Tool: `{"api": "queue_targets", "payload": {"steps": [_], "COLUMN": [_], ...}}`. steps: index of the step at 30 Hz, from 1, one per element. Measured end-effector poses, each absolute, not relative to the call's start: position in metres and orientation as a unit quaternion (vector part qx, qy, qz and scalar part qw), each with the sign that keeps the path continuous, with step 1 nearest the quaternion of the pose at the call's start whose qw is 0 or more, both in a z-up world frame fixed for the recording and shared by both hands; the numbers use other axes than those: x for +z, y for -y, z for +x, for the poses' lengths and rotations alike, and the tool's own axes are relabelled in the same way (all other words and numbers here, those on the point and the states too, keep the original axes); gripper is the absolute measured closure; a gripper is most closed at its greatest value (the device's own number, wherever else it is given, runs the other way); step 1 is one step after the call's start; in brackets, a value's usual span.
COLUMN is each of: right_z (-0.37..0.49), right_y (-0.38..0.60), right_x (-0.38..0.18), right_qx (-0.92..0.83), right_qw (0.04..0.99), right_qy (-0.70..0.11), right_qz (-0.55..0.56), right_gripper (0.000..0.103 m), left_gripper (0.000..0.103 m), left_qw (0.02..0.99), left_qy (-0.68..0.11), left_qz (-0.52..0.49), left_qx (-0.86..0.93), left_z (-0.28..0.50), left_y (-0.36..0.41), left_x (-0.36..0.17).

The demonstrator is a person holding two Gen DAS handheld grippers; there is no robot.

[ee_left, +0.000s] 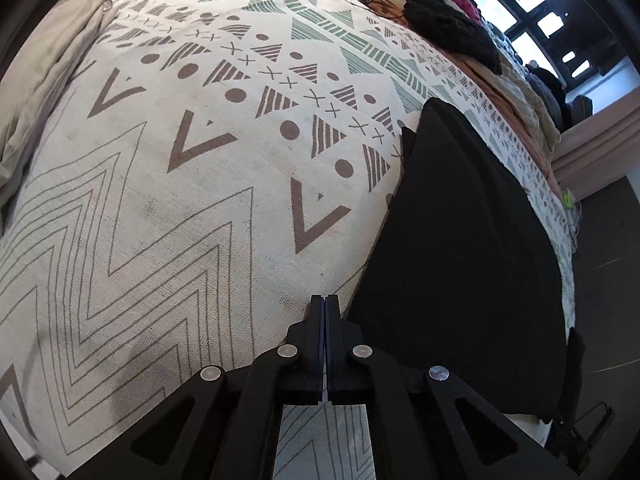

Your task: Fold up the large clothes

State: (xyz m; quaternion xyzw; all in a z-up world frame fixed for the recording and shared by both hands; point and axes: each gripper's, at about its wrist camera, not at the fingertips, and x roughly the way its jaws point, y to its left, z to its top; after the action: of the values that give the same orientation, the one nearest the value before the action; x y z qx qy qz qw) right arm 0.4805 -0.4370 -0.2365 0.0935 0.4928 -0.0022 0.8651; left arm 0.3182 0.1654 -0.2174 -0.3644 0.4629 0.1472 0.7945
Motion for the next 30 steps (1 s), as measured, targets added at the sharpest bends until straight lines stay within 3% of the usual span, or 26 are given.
{"api": "queue_targets", "payload": {"steps": [2, 3, 4, 6, 11, 14, 20, 25, 30], "right_z": [0.477, 0.475, 0.475, 0.471, 0.471, 0.48, 0.485, 0.482, 0.482], "right_y": [0.433, 0.428, 0.423, 0.411, 0.356, 0.327, 0.284, 0.259, 0.238], "right_x": [-0.222, -0.214, -0.209, -0.195, -0.18, -0.19, -0.206, -0.205, -0.204], "right_qx": [0.007, 0.012, 0.015, 0.023, 0.071, 0.09, 0.117, 0.156, 0.177], "right_qw": [0.875, 0.88, 0.885, 0.9, 0.907, 0.897, 0.883, 0.875, 0.869], "right_qy": [-0.472, -0.462, -0.453, -0.424, -0.407, -0.427, -0.452, -0.455, -0.458], "right_qz": [0.106, 0.107, 0.107, 0.105, 0.081, 0.069, 0.047, 0.057, 0.062], "right_gripper": [0.103, 0.091, 0.06, 0.036, 0.036, 0.036, 0.041, 0.058, 0.061], "left_gripper": [0.092, 0.086, 0.084, 0.075, 0.062, 0.042, 0.041, 0.041, 0.041], "left_qw": [0.795, 0.795, 0.796, 0.79, 0.77, 0.773, 0.773, 0.754, 0.741], "left_qy": [-0.459, -0.457, -0.453, -0.447, -0.434, -0.418, -0.414, -0.43, -0.436], "left_qz": [-0.371, -0.373, -0.377, -0.396, -0.449, -0.459, -0.469, -0.49, -0.504], "left_qx": [0.141, 0.141, 0.14, 0.138, 0.134, 0.131, 0.104, 0.08, 0.076], "left_z": [0.314, 0.312, 0.309, 0.306, 0.295, 0.288, 0.294, 0.311, 0.327], "left_y": [-0.166, -0.166, -0.167, -0.17, -0.182, -0.183, -0.174, -0.152, -0.133], "left_x": [-0.213, -0.211, -0.21, -0.211, -0.216, -0.21, -0.202, -0.216, -0.23]}}
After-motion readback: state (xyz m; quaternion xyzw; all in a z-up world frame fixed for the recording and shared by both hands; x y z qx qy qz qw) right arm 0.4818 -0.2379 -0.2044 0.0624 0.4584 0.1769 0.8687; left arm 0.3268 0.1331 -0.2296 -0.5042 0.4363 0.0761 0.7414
